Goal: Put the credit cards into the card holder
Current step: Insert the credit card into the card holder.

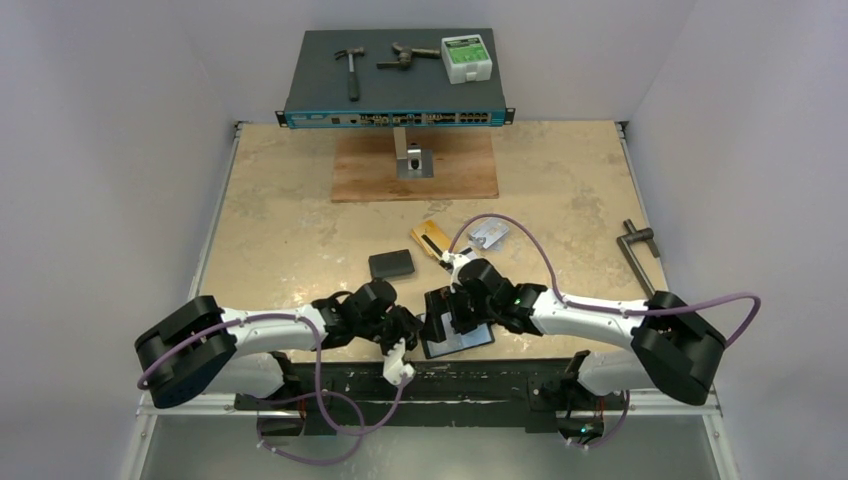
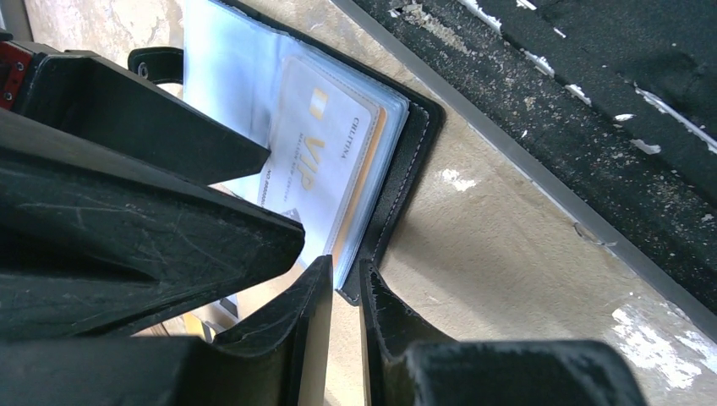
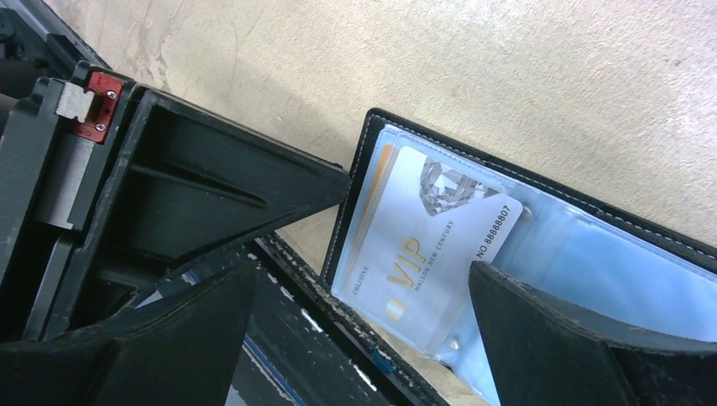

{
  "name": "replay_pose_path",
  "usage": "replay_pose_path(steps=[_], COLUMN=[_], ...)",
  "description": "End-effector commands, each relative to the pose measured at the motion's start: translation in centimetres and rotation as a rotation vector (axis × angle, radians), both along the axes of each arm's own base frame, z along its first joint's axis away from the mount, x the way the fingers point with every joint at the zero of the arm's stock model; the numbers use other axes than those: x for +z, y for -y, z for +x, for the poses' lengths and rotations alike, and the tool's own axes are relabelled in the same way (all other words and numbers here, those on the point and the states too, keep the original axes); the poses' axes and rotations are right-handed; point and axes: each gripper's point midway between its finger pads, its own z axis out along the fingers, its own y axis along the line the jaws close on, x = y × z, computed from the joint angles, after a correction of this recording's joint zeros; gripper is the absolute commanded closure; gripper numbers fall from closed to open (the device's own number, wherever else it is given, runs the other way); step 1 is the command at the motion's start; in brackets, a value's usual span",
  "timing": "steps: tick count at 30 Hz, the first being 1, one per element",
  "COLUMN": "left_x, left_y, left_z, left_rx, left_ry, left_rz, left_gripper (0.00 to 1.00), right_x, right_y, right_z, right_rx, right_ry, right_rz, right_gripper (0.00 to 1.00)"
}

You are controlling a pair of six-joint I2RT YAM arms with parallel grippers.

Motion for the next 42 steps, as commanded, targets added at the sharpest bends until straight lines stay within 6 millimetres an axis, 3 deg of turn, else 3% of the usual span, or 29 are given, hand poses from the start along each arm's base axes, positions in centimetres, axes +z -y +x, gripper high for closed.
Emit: replay_pose_path(steps=[1, 8, 12, 20, 32, 42], left_x=[0.0, -0.6, -0.7, -0.8, -0.6, -0.5], left_y=[0.4, -0.1, 0.0, 0.2, 0.8, 0.8], left_z=[-0.6, -0.9, -1.0, -1.1, -1.0, -1.1], left_rx=[-0.029, -0.029, -0.047, -0.066, -0.075, -0.069], left_ry=[-0.010, -0.011, -0.004, 0.007, -0.001, -0.007], left_rz=[-0.026, -0.013, -0.020, -0.027, -0.038, -0.048], left_gripper=[0.83, 0.83, 0.83, 0.83, 0.83, 0.83], right_x=[1.6, 2.5, 1.8, -0.1, 0.3, -0.1], right_y=[-1.6, 0.5, 1.0, 0.5, -0.9, -1.8], right_z=[0.4, 0.2, -0.2, -0.5, -0.2, -1.4], right_rx=[0.018, -0.007, -0.002, 0.025, 0.021, 0.051], right_ry=[0.022, 0.054, 0.040, 0.008, 0.004, -0.006], right_rz=[0.074, 0.035, 0.020, 0.017, 0.069, 0.030], right_gripper=[0.01, 0.01, 0.01, 0.01, 0.01, 0.01])
